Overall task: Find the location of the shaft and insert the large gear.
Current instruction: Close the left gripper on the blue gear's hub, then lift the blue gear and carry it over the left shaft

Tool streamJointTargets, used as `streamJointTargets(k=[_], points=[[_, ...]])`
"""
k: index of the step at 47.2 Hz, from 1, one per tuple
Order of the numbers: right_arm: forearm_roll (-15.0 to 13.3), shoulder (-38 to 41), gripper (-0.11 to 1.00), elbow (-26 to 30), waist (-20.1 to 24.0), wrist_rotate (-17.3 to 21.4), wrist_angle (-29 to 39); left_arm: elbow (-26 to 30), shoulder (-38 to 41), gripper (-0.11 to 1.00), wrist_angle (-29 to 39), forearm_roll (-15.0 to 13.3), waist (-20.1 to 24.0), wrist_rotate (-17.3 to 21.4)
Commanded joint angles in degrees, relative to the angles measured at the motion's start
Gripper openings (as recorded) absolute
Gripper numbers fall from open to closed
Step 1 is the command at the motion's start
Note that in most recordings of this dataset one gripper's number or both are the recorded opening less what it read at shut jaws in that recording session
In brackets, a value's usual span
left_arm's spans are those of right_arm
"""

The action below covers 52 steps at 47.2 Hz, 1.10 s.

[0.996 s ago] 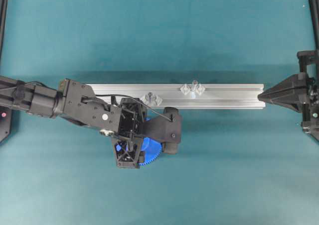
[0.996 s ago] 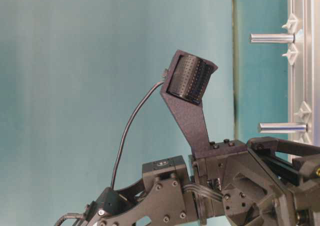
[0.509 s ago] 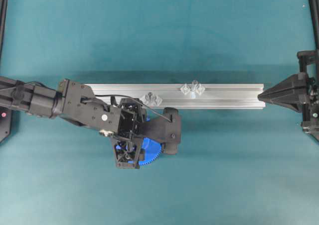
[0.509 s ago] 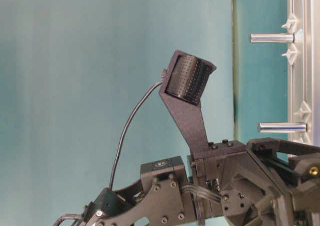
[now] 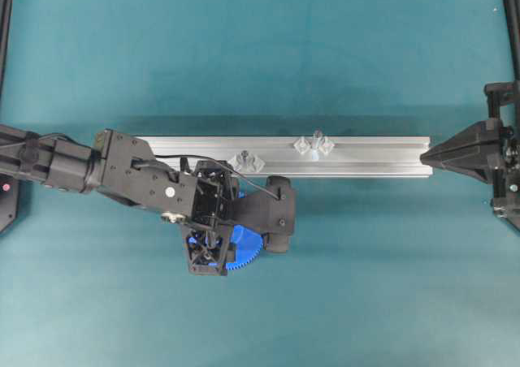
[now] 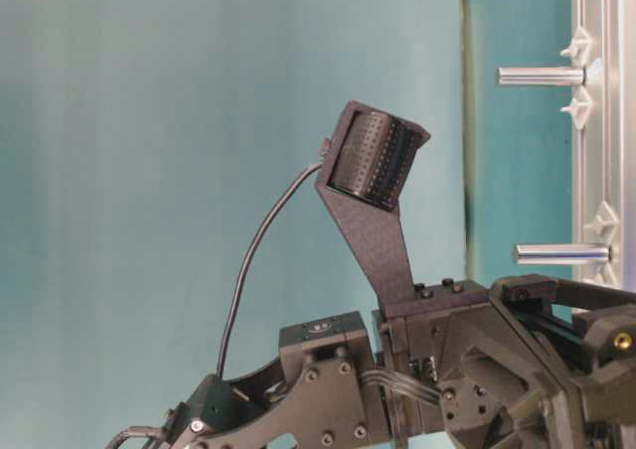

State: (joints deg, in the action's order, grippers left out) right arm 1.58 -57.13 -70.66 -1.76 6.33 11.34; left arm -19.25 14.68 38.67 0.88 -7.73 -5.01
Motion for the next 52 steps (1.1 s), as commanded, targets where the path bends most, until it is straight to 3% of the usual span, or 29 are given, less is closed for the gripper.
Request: streamJointTargets(k=[1,22,34,52], points=[[0.0,0.4,0.0,0.7,-0.1,0.6,-0.3,0.8,-1.1,0.71,-0.2,0.1,-0.1,0.2],[0.0,0.4,0.0,0.7,-0.2,0.6,-0.3,4.0,-5.1,0.71,0.1,0.0,-0.1,0.3],[0.0,0.4,0.0,0.7,-0.1,0.6,-0.3,8.2,-5.4,0.71,7.0,0.3,-0.1,0.9],[0.1,0.4,0.0,0.6,-0.2,0.6,-0.3,15.2,-5.1,0.71,14.5,0.6,1.7,4.7]])
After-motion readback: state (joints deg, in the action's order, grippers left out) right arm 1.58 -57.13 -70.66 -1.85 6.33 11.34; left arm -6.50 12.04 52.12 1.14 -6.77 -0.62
